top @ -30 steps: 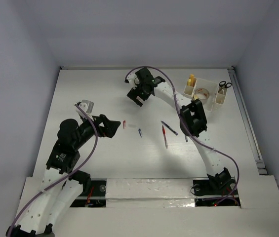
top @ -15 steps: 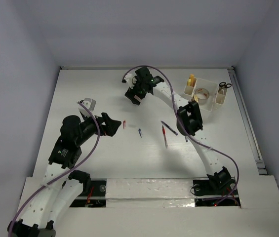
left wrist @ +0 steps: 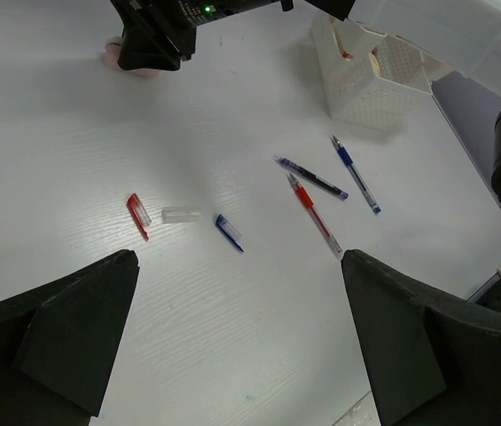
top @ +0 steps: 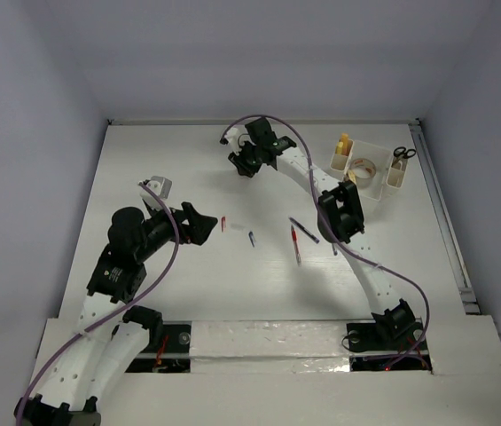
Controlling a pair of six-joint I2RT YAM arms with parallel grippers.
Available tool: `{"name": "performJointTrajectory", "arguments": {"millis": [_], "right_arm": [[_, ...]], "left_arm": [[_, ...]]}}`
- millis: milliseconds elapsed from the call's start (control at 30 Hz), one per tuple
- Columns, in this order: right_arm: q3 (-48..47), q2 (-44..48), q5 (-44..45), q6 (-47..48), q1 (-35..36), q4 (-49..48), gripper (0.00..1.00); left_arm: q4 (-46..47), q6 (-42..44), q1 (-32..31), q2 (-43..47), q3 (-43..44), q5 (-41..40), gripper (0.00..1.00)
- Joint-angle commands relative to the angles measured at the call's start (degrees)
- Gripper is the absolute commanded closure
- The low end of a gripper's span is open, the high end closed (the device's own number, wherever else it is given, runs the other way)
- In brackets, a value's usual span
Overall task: Sort the stationery into containers
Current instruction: Pick up the stapler from the center of the board, then place the stapler in the storage box.
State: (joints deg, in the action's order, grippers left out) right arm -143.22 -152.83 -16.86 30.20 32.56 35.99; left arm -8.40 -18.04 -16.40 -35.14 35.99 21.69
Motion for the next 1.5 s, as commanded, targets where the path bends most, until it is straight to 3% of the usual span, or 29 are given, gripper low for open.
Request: {"name": "performJointTrajectory", "arguments": {"millis": [0,100,167,300,333,467,533,667,800,967,1133,1467], "right_arm": [[-1.7,-0.6,0.3,-1.1,-0.2,-4.4,0.70],[-1.6,0.1,0.5,-3.1,-0.2,-6.8,0.82],[-0.7,0.8,1.4,-5.2,-0.2,-10.8,0.96],[1.7,5.7,-0.3,-12.2,-0.2,-15.9,1.00],[3.7,10.5,-0.9,-13.7,-0.2,-17.7,1.00],[21.6,28.7,1.6,-21.1,-0.2,-34.7,1.00],[35.8,37.1,4.5,-23.9,-0.2,-41.0,1.00],[57.2,59.0,19.8,-26.0,-0.2,-53.8,1.00],[73.0,70.9,28.5,-28.4,-1.9,-60.7,1.00],[83.8,75.2,32.9,-32.6,-6.1,-67.2,1.00],[86.4,74.2,30.6,-36.6,-13.3,-71.1,1.00],[89.7,68.5,31.6,-35.5,-16.6,-79.9,1.00]], "left_arm": [[3.1,0.7,0.2,0.4,0.2,1.2,0.01],[3.2,0.8,0.2,0.4,0.2,1.3,0.01],[3.3,0.8,0.8,0.4,0.2,1.6,0.01],[3.3,0.8,0.8,0.5,0.3,1.9,0.01],[3.4,0.8,0.8,0.6,0.2,1.9,0.01],[3.5,0.9,0.8,1.5,0.2,2.4,0.01],[3.5,0.8,0.8,2.4,0.0,2.5,0.01],[3.8,0.8,0.8,3.6,0.0,3.6,0.01],[3.8,0.8,0.8,4.2,0.0,4.2,0.01],[4.0,0.9,0.2,4.5,0.0,4.6,0.01],[4.0,0.9,0.2,4.6,-0.1,4.7,0.01],[4.0,0.8,0.2,4.4,0.0,4.8,0.01]]}}
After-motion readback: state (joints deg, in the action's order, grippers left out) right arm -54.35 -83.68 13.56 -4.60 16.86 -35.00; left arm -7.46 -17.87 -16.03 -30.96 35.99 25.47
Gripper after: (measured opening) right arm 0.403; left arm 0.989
